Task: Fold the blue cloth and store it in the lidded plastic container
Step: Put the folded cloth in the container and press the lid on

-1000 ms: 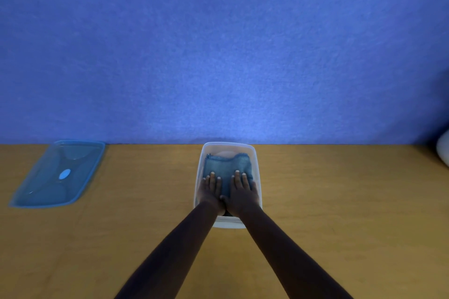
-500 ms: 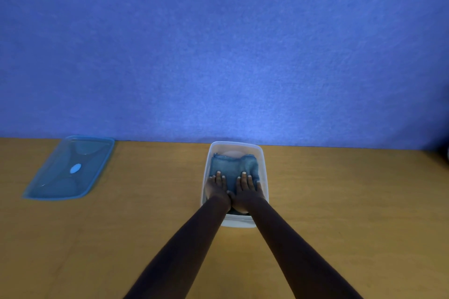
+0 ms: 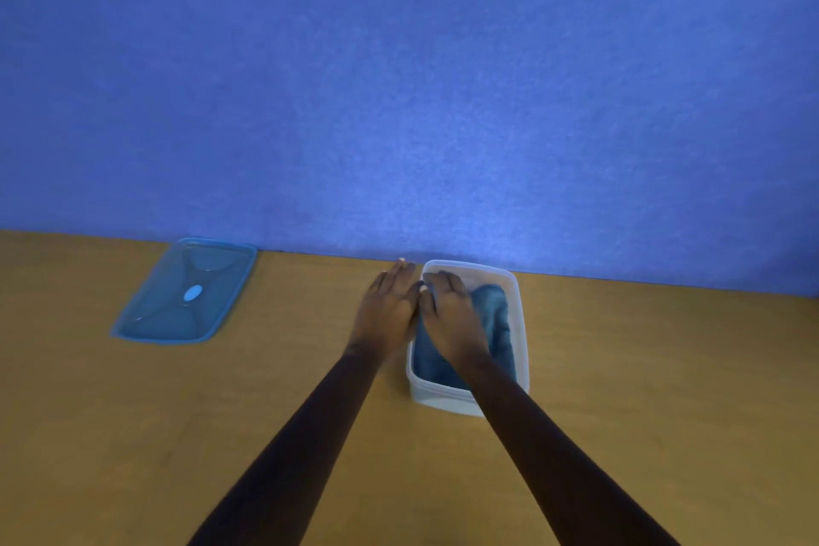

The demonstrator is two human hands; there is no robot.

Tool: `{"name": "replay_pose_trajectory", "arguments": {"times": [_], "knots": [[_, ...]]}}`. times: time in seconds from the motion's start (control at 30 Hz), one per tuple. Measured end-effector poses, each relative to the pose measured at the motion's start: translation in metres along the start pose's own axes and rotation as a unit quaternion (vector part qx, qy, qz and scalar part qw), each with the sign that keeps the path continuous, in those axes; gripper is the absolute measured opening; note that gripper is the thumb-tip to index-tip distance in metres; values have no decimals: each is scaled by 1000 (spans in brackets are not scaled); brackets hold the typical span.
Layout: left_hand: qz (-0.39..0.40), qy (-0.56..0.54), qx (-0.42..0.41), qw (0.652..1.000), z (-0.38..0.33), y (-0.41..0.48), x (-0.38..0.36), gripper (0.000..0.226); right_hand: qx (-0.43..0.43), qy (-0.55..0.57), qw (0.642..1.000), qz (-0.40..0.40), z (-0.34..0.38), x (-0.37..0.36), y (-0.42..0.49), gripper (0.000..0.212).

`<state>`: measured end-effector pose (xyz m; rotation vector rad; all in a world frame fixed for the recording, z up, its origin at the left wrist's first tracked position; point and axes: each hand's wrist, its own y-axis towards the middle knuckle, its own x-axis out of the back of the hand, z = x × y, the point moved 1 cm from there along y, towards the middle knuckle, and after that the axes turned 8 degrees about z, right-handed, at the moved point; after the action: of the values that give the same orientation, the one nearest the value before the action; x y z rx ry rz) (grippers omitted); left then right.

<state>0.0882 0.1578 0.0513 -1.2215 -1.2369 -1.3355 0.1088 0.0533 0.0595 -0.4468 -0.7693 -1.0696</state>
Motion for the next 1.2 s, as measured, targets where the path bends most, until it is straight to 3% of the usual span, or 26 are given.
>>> {"name": "replay_pose_trajectory", "arguments": {"times": [0.1,0.27,0.33,0.5,0.63,0.77,0.97,1.13,1.2], "knots": [[-6,-5,58,998,32,-17,-3,38,63,3,998,-1,29,-18,-1,47],[18,10,180,984,88,-50,-15,40,107,-26,992,69,58,-59,-9,64],[30,-8,224,974,110,-63,-24,33,110,-54,986,109,59,-77,-14,61],[87,-48,307,946,153,-88,-54,48,70,-164,959,219,42,-110,-27,51],[89,-50,362,926,168,-106,-55,49,38,-206,946,246,30,-122,-34,53],[103,-8,379,920,175,-117,-65,54,30,-213,946,243,24,-126,-36,53],[55,-9,374,926,182,-113,-71,49,34,-197,950,242,19,-128,-34,56],[109,-9,379,919,168,-112,-45,19,25,-177,950,255,16,-130,-33,59],[91,-24,377,921,164,-109,-41,27,16,-160,949,270,16,-128,-29,61]]}}
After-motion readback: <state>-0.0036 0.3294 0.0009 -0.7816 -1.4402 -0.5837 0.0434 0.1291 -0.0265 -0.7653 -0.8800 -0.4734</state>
